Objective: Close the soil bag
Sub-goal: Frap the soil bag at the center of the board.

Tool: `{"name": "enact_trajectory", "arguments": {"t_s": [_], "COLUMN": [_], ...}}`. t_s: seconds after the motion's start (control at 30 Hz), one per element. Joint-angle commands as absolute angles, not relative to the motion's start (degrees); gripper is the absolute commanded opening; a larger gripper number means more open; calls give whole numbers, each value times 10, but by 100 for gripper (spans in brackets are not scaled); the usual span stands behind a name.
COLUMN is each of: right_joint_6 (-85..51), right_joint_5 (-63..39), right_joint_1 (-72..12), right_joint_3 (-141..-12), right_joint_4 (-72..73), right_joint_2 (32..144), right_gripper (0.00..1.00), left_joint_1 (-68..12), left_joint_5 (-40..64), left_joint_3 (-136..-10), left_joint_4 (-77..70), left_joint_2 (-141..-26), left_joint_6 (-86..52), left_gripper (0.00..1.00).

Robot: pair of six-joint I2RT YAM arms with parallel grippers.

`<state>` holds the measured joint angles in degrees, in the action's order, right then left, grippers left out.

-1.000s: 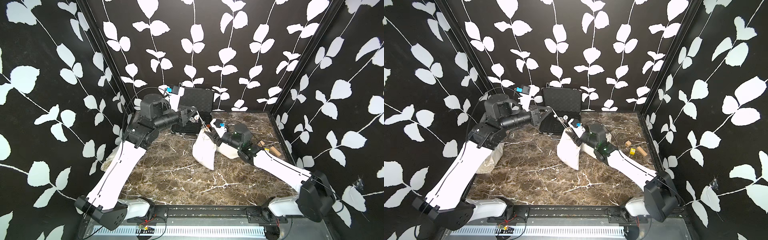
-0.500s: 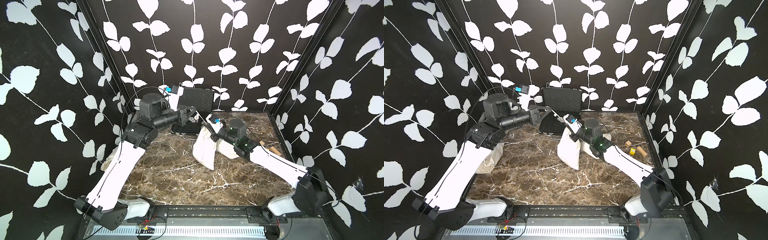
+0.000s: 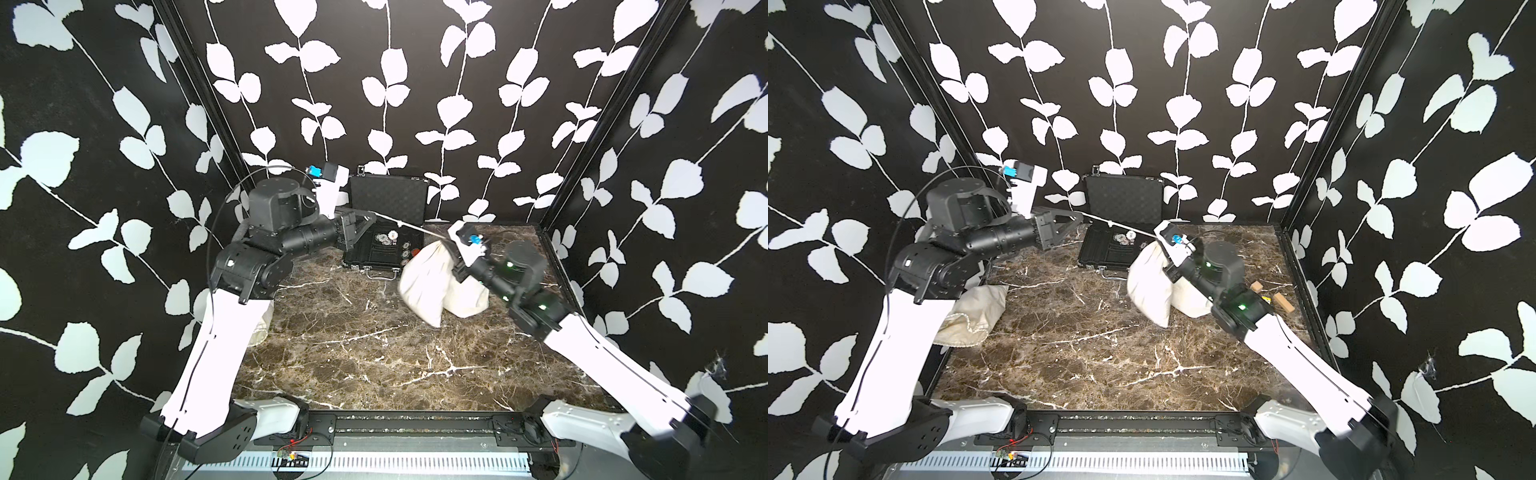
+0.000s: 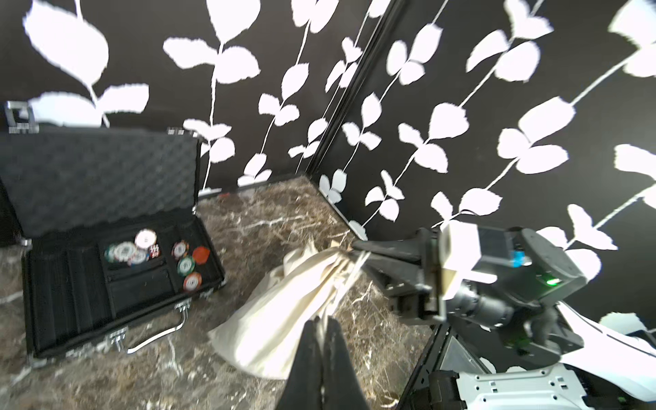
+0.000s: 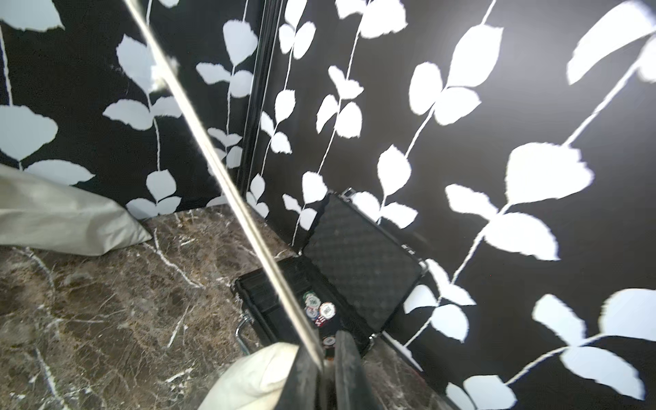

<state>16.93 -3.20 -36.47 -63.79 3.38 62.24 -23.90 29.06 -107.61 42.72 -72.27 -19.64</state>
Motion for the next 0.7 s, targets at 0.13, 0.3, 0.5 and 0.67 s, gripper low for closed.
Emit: {"name": "enact_trajectory", "arguments": {"t_s": [0.13,0.3,0.5,0.67], "right_joint_6": [167,106,103,125], "right_joint_5": [212,183,151,110], "right_joint_1": [-280,-218,-197,-196], "right_joint_3": [-528,-452,-461,-520], "right_joint_4": [-125,-71,-63,-109], "right_joint_2": [638,715,773,749], "right_gripper": [13,13,14,12], "left_joint_1": [-209,-194,-159,-149], "left_joint_5": [224,220,244,278], "left_joint_3": [-1043,-973,-929,-941], "left_joint_4": [281,247,225,232], "left_joint_2": [-646,-645,-649,-653], "left_joint_6": [-218,-243,-259,-241], "left_gripper": [0,0,0,0]}}
